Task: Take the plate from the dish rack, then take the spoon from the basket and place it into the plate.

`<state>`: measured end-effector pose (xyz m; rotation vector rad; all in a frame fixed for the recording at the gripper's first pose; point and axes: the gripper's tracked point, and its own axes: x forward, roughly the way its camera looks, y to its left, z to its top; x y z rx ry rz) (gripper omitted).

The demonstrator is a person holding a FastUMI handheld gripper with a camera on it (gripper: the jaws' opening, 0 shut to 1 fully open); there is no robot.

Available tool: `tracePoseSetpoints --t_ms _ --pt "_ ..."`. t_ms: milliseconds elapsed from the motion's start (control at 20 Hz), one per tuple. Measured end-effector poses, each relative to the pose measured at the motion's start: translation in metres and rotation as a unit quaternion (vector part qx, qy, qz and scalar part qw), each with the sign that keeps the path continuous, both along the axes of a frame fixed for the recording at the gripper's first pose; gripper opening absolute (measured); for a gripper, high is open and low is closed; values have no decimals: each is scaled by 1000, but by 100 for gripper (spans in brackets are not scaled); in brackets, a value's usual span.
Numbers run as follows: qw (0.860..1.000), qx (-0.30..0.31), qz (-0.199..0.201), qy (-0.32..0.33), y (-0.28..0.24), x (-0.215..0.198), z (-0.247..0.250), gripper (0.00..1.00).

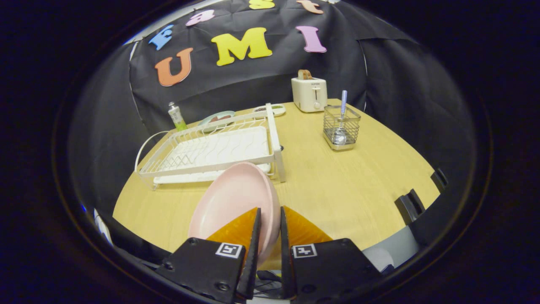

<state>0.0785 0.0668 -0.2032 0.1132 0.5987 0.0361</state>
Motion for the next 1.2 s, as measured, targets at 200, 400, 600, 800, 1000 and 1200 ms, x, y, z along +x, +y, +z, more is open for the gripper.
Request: tracePoseSetpoints --t_ms 200,400,600,800,1000,1200 --pt "998 7 -11 -58 -15 4 33 48" --pt "993 -11 -16 -113 -26 -2 70 88" --pt "981 -54 -20 -183 -39 -15 114 100" --pt "961 -86 -31 -262 -41 -39 156 100" --pt "953 -82 -24 -289 -38 -68 178 100" --pt "943 -83 -14 -323 -33 -89 197 100"
